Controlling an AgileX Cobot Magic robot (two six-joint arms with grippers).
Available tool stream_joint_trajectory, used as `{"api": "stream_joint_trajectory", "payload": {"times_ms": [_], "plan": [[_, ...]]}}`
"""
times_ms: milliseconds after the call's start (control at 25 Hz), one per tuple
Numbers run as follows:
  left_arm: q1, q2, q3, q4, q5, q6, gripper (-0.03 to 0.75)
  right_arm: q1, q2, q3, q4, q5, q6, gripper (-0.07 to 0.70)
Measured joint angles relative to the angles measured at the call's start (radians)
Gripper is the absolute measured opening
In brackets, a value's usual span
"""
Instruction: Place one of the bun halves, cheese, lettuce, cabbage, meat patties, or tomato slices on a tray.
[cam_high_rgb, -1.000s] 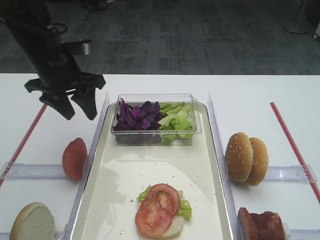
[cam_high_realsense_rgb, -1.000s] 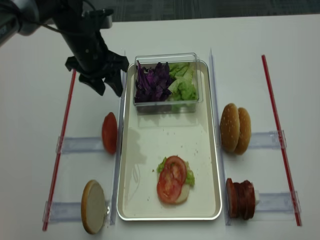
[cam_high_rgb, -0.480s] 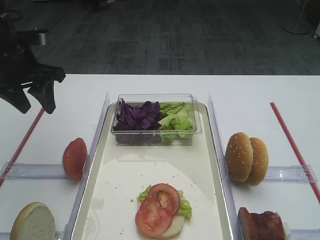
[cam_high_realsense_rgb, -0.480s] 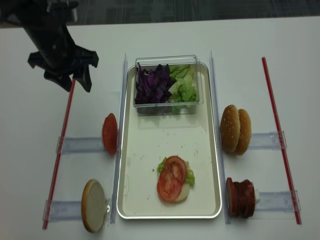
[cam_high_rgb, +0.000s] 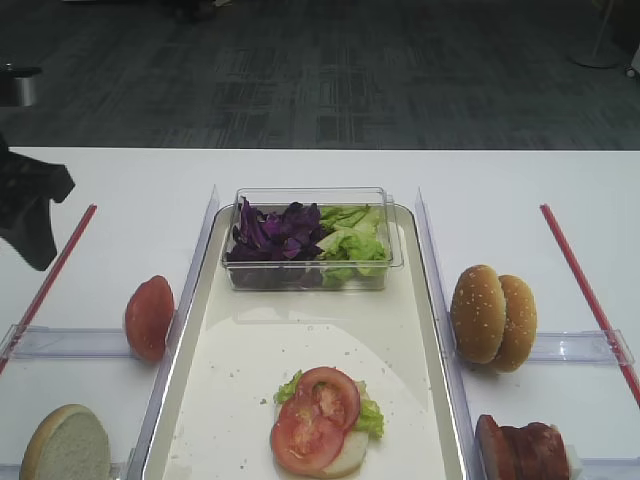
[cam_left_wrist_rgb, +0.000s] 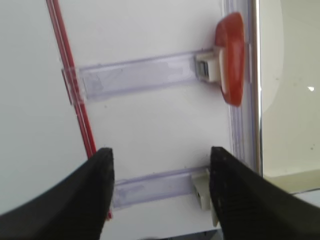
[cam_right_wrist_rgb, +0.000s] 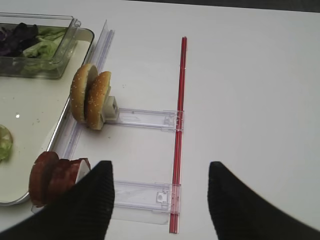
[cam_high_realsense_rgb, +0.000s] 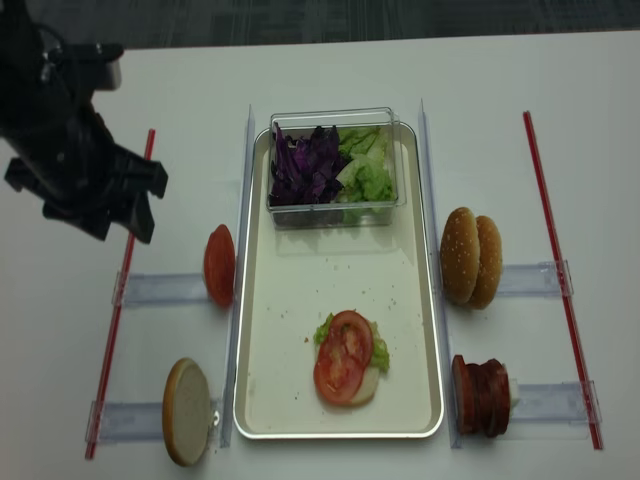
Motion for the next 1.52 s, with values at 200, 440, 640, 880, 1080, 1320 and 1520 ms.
{"api": "stream_joint_trajectory", "payload": {"times_ms": [200, 440, 640, 880, 1080, 1320, 1520], "plan": [[0.0, -0.198, 0.168, 0.002, 0.002, 0.01, 0.389, 0.0, 0.0, 0.0, 0.0, 0.0, 0.001, 0.445], [0.0, -0.414, 0.352, 0.002, -0.004, 0.023, 0.388, 0.0, 0.0, 0.0, 0.0, 0.0, 0.002, 0.445], [0.0, -0.576, 0.472, 0.002, 0.006, 0.027, 0.387, 0.0, 0.0, 0.0, 0.0, 0.0, 0.002, 0.445], [0.0, -0.76, 0.584, 0.002, 0.015, 0.027, 0.387, 0.0, 0.0, 0.0, 0.0, 0.0, 0.002, 0.445], [0.0, -0.92, 0.623, 0.002, 0.022, 0.027, 0.387, 0.0, 0.0, 0.0, 0.0, 0.0, 0.002, 0.445], [0.003, -1.045, 0.635, 0.023, 0.012, 0.027, 0.387, 0.0, 0.0, 0.0, 0.0, 0.0, 0.002, 0.445], [0.004, -1.11, 0.66, 0.051, -0.03, 0.014, 0.387, 0.0, 0.0, 0.0, 0.0, 0.0, 0.002, 0.445]]}}
